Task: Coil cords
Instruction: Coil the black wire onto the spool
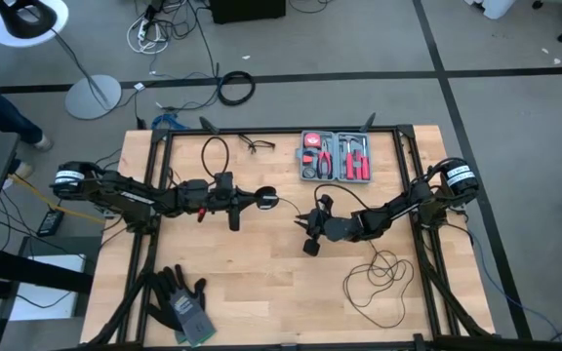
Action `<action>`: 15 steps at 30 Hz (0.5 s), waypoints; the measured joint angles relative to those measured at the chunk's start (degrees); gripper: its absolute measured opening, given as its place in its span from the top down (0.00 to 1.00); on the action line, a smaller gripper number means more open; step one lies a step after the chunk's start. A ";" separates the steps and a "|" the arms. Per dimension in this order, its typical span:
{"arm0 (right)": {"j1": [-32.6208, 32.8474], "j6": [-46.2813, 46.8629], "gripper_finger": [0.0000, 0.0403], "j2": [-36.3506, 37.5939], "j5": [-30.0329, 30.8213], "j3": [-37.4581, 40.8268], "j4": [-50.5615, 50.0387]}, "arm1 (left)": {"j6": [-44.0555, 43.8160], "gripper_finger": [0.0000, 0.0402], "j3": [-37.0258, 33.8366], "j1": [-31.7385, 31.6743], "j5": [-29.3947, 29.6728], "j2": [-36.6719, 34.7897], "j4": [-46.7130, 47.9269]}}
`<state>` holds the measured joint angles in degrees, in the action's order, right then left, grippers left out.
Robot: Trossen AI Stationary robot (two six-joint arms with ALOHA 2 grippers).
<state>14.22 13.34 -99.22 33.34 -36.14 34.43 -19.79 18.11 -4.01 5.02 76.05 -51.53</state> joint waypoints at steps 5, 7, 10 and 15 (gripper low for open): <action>0.02 0.00 0.84 0.00 0.00 0.00 0.42 | 0.00 1.00 0.00 0.00 -0.01 0.00 0.00; 0.01 0.00 0.84 0.00 0.00 0.00 0.46 | 0.00 1.00 0.00 0.00 0.00 0.00 0.00; 0.02 0.00 0.84 0.00 0.00 0.00 0.60 | 0.00 1.00 0.00 0.00 0.00 0.00 0.00; 0.01 0.00 0.84 0.00 0.00 0.00 0.66 | 0.00 1.00 0.00 0.00 0.02 0.00 0.00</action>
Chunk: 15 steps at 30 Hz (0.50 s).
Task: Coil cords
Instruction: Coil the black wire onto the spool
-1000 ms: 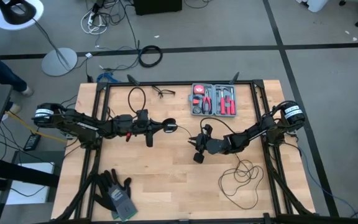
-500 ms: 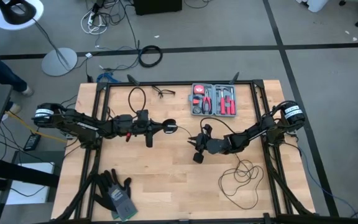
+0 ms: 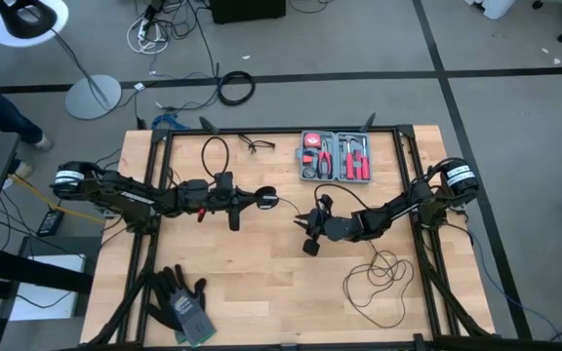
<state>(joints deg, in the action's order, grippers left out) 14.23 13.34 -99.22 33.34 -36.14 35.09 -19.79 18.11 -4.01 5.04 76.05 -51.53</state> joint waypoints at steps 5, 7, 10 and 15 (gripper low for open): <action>-0.01 0.00 0.84 0.00 0.00 0.00 -0.02 | 0.00 1.00 0.00 0.00 0.00 0.00 0.00; -0.01 0.05 0.84 0.00 0.00 0.00 0.00 | 0.00 1.00 0.00 0.00 0.00 0.00 0.00; 0.00 -0.21 0.84 0.00 0.00 0.00 0.00 | 0.00 1.00 0.00 0.00 0.00 0.00 0.00; 0.81 -6.68 0.84 1.51 0.00 0.02 0.13 | 0.00 1.00 0.00 0.00 0.00 0.00 0.11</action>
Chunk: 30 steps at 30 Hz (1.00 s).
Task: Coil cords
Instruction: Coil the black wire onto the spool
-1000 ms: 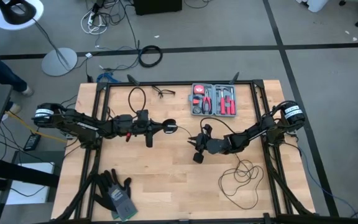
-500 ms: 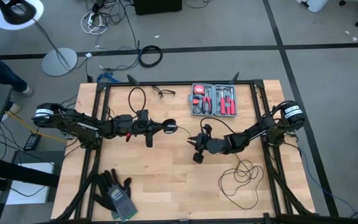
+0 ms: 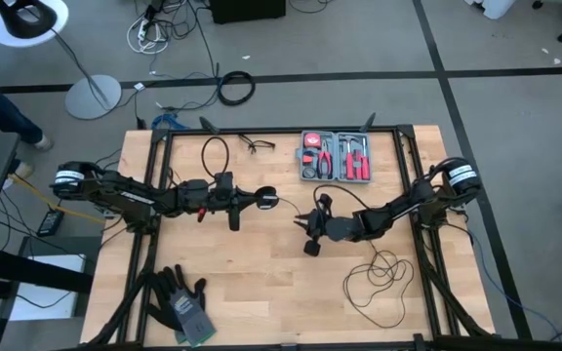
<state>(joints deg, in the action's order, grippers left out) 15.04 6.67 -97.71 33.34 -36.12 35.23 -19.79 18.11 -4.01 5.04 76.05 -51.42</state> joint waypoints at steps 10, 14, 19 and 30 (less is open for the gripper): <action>0.62 6.03 0.84 4.52 0.02 0.00 -6.08 | 0.02 1.00 -0.02 0.00 0.02 0.00 -0.07; 0.57 8.27 0.84 4.52 -1.24 -0.01 -7.45 | 0.02 1.00 -0.02 0.00 0.02 0.00 -0.09; 0.57 10.09 0.85 4.50 -1.92 -0.02 -8.54 | 0.02 1.00 -0.01 0.00 0.02 0.00 -0.13; -1.35 17.70 0.99 2.80 -1.62 -1.38 -11.23 | -0.07 1.00 -0.02 0.09 0.07 0.00 -3.17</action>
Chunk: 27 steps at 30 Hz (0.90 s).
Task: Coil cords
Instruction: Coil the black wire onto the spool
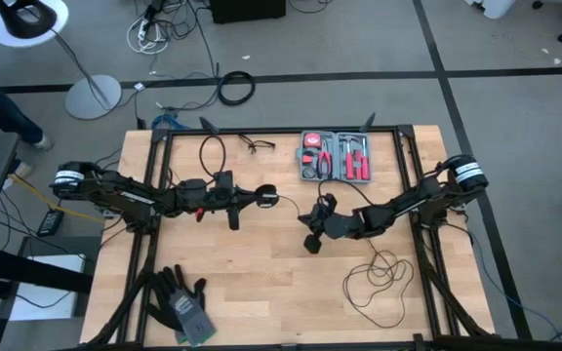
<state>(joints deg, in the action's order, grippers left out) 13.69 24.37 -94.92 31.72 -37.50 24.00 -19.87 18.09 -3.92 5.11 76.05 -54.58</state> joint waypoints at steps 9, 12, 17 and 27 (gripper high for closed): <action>-0.94 -4.03 1.00 -11.73 -0.65 -10.55 -1.84 | -0.12 1.00 -0.04 0.38 0.98 0.00 -0.83; -1.44 -5.85 1.00 -14.16 -2.41 -13.95 -1.93 | -0.08 1.00 -0.04 0.78 1.11 0.01 -0.97; -2.04 -11.26 1.00 -16.53 -5.13 -20.25 -1.78 | -0.03 1.00 0.12 1.43 4.83 -0.01 0.12; -4.18 -18.49 1.00 -16.15 -6.43 -30.14 -8.49 | -0.12 1.00 0.00 1.81 9.60 0.04 4.28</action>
<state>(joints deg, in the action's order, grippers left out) 9.52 5.88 -111.07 25.29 -67.64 15.51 -19.99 18.09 -2.11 14.71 76.09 -50.30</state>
